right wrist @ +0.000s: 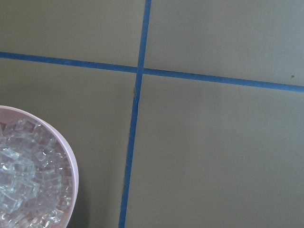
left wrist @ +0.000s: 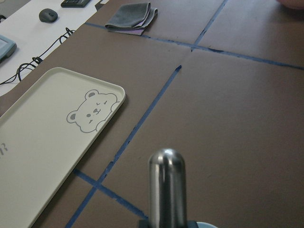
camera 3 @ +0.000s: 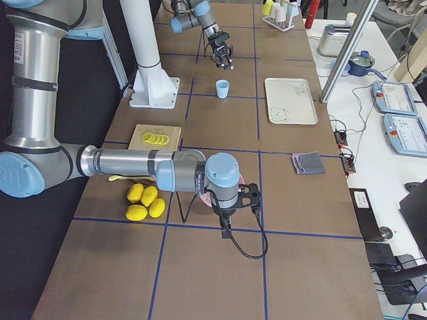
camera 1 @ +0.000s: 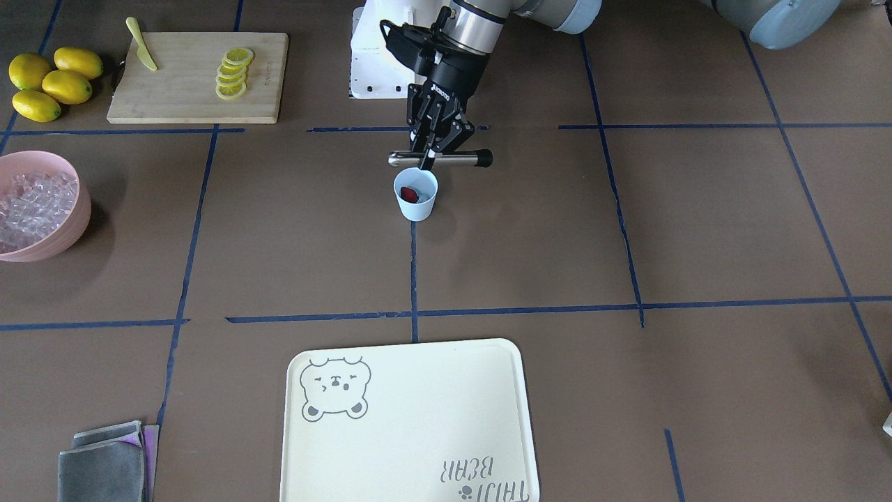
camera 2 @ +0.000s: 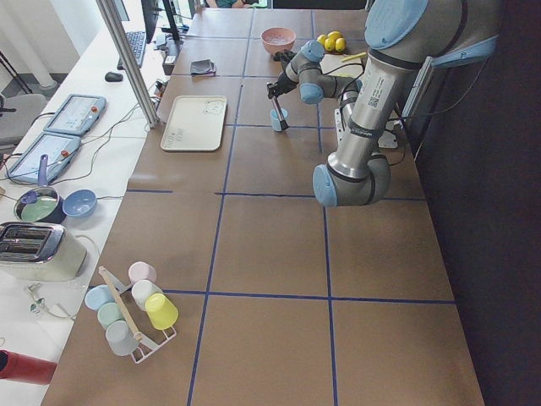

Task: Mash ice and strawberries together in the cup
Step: 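Lift the muddler out of the cup with the left gripper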

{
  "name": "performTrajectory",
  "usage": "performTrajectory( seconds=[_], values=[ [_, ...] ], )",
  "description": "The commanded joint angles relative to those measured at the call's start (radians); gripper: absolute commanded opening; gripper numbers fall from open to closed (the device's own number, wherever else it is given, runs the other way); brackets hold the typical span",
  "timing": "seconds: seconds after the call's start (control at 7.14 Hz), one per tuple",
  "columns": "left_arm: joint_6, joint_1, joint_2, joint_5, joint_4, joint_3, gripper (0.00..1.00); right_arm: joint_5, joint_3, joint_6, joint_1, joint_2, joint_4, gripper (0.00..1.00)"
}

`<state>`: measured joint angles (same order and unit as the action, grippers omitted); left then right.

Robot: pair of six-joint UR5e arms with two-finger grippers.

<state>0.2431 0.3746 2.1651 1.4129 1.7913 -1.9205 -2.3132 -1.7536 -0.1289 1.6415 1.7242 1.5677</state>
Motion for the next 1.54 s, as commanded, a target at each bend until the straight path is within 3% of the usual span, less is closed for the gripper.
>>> performTrajectory(
  seconds=[0.0, 0.56, 0.7, 0.98, 1.4],
  values=[
    [-0.089, 0.035, 0.001, 0.036, -0.151, 0.000, 0.00, 0.000, 0.000, 0.000, 0.000, 0.000, 0.000, 0.99],
    [-0.205, 0.322, -0.028, 0.355, -0.344, 0.020, 0.00, 0.000, -0.001, 0.000, 0.000, -0.002, 0.000, 0.99],
    [-0.211, 0.411, -0.103, 0.468, -0.337, 0.024, 0.00, 0.000, -0.001, 0.000, 0.000, -0.002, 0.000, 0.99],
    [-0.211, 0.557, -0.155, 0.622, -0.329, 0.115, 0.06, 0.000, -0.001, 0.002, 0.000, -0.002, 0.000, 0.99],
    [-0.209, 0.771, -0.315, 0.725, -0.328, 0.213, 0.08, 0.000, 0.000, 0.002, 0.000, -0.002, 0.000, 0.99]
  ],
)
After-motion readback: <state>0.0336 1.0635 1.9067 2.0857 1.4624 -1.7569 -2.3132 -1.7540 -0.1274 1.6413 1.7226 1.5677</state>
